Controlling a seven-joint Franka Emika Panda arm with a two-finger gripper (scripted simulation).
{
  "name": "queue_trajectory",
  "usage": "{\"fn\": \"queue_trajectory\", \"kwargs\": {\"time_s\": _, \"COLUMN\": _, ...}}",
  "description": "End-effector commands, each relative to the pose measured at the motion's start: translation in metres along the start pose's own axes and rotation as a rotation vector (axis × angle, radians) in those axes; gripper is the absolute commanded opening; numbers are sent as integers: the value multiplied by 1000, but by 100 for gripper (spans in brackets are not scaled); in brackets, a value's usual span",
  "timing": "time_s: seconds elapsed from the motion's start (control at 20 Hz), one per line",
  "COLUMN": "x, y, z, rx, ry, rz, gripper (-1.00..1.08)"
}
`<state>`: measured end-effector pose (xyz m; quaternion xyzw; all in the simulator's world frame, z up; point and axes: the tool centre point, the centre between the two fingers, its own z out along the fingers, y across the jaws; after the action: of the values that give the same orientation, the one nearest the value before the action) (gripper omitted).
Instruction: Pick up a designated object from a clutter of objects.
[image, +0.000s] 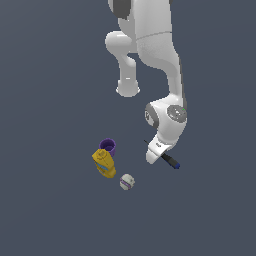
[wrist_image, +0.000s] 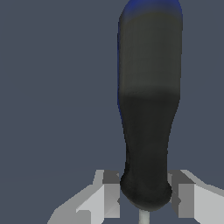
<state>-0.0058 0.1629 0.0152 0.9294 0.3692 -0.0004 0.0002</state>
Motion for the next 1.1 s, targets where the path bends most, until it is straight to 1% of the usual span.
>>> {"fn": "queue_trajectory", "kwargs": {"time_s": 0.0, "x": 0, "y": 0, "z": 0, "rx": 0, "ry": 0, "rz": 0, "gripper": -100}}
{"fn": "queue_trajectory", "kwargs": {"time_s": 0.3, "x": -3, "y": 4, "z": -6, "rx": 0, "ry": 0, "rz": 0, "gripper": -100}}
{"fn": "queue_trajectory", "kwargs": {"time_s": 0.55, "x": -11, "y": 16, "z": -25, "rx": 0, "ry": 0, "rz": -1, "gripper": -100}}
{"fn": "queue_trajectory", "kwargs": {"time_s": 0.8, "x": -24, "y": 36, "z": -57, "rx": -1, "ry": 0, "rz": -1, "gripper": -100}}
{"fn": "queue_trajectory", "kwargs": {"time_s": 1.05, "x": -43, "y": 65, "z": -101, "rx": 0, "ry": 0, "rz": -2, "gripper": -100}}
